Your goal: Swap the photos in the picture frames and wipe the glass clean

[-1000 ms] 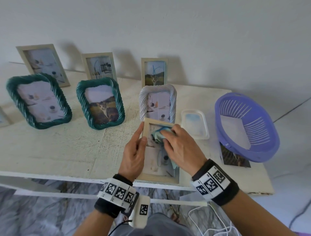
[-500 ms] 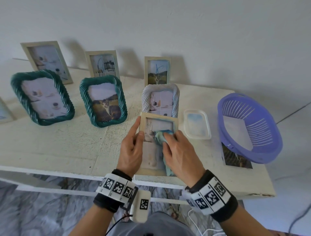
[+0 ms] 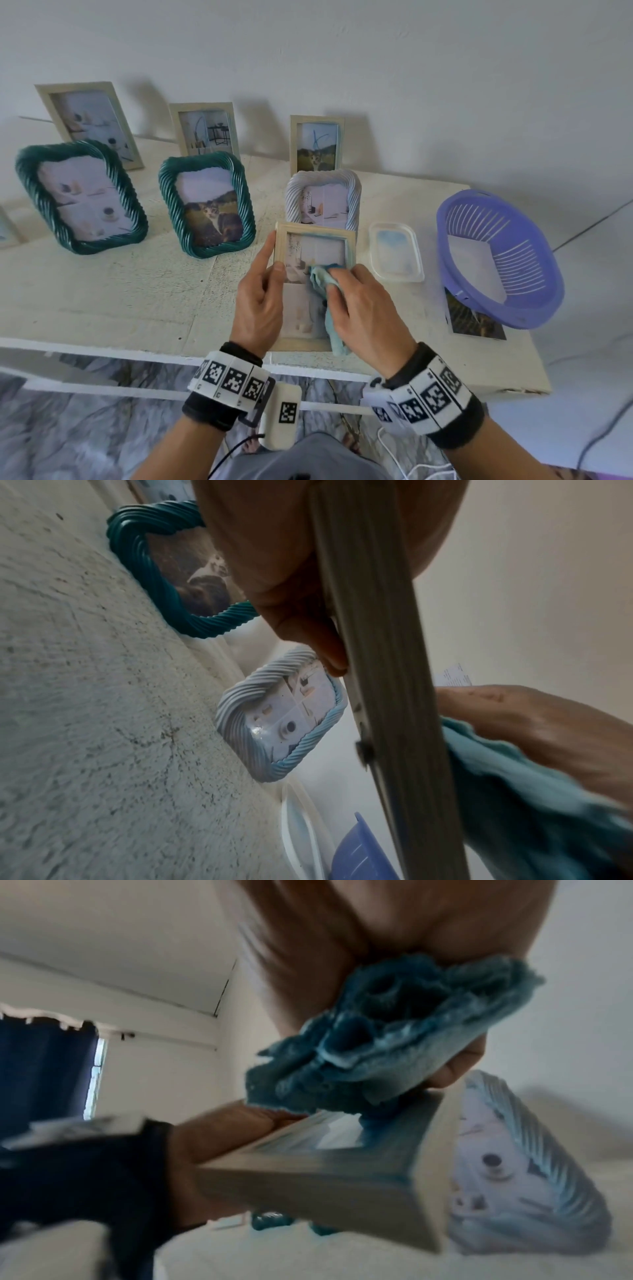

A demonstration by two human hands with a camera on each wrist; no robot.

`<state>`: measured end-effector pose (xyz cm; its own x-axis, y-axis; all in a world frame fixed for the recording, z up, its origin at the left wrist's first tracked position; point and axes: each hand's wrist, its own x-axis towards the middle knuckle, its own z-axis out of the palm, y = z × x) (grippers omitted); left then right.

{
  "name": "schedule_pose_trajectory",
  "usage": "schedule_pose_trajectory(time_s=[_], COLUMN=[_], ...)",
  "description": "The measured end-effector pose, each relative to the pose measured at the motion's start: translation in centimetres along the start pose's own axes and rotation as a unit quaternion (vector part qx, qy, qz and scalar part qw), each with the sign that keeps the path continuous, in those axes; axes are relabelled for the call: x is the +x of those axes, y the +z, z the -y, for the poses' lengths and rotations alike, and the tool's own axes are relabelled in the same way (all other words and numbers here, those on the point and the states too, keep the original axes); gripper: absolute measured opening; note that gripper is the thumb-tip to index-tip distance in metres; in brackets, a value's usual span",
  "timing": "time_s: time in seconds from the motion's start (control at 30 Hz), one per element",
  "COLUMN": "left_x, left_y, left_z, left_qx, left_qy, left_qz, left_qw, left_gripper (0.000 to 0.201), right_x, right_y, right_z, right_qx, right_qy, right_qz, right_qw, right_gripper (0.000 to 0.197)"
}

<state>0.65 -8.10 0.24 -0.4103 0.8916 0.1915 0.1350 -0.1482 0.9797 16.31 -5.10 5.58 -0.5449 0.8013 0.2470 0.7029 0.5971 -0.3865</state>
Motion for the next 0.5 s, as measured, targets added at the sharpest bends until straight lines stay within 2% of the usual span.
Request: schedule_pose_trajectory(time_s=[0.1, 0.3, 0.4, 0.5], left_x=[-0.4, -0.9, -0.8, -0.8], left_y=[-0.3, 0.1, -0.2, -0.3], left_z=[-0.2, 0.0, 0.1, 0.1], left_qx=[-0.001, 0.001, 0.006, 0.008], left_qy=[0.005, 0.004, 0.009, 0.008], left_qz=[-0.007, -0.005, 0.004, 0.003], left_qw=[1.000, 1.000, 1.000, 1.000], left_gripper=[0.047, 0.048, 0.048, 0.048], right_x=[-0.7, 1.5, -0.4, -0.9], right_y=[-0.2, -0.3, 0.0, 0.1], right_z=[-0.3, -1.3, -0.3, -0.2], right_qx=[0.027, -0.010, 0.033, 0.026], right_qy=[-0.013, 0.012, 0.011, -0.012], right_qz=[0.033, 0.017, 0.056, 0.076], right_qw=[0.999, 1.000, 0.998, 0.997], right_gripper=[0.014, 0.019, 0.019, 0.022])
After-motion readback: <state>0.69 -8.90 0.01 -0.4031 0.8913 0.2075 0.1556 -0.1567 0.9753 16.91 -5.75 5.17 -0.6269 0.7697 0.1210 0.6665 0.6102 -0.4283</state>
